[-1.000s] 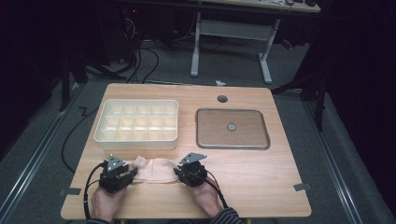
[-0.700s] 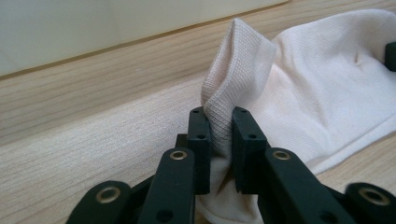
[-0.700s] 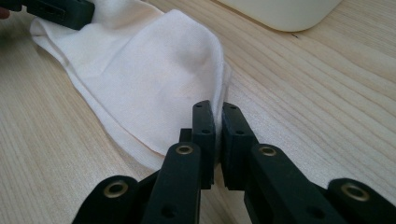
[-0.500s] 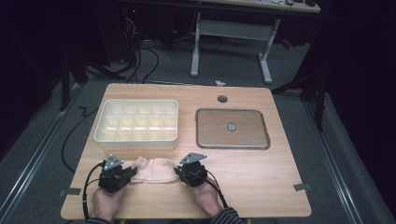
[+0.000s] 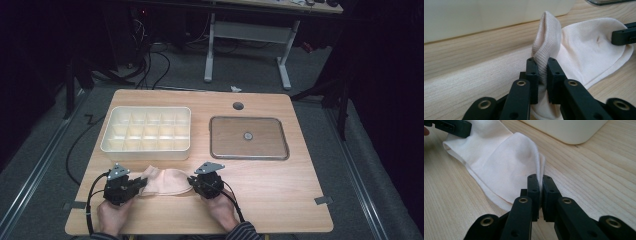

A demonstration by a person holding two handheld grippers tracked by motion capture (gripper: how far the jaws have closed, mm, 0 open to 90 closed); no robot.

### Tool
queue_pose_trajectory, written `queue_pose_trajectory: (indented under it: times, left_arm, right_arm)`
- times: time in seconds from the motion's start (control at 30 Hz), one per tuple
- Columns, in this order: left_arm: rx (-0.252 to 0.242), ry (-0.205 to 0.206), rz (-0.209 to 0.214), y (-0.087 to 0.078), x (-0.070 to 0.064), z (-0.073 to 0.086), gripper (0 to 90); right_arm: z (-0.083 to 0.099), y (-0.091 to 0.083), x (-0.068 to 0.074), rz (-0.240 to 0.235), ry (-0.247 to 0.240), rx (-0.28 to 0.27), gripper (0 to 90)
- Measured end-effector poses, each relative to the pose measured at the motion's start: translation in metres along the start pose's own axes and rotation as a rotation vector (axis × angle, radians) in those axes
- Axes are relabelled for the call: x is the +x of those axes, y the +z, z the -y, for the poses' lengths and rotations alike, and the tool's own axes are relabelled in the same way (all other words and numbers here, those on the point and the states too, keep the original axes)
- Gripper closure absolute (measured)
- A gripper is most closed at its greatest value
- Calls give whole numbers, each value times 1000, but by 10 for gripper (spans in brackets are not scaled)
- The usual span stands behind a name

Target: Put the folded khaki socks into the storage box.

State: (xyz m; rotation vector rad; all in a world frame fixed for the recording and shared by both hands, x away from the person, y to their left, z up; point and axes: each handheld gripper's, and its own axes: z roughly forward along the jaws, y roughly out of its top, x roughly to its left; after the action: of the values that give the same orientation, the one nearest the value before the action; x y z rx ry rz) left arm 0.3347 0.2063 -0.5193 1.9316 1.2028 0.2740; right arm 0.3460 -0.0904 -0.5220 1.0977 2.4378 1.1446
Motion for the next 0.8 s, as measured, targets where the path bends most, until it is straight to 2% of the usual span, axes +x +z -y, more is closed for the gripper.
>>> queue_pose_trajectory:
  times: [0.13, 0.37, 0.8]
  left_arm:
    - [-6, 11, 15, 2, -3, -4, 821]
    - [-33, 3, 36, -2, -8, -9, 821]
    - [-36, 18, 54, 0, -15, -16, 822]
  right_arm:
    - [0, -5, -2, 5, 14, -8, 863]
    - [0, -10, -6, 8, 27, -13, 863]
    - [3, -19, -12, 20, 43, -29, 863]
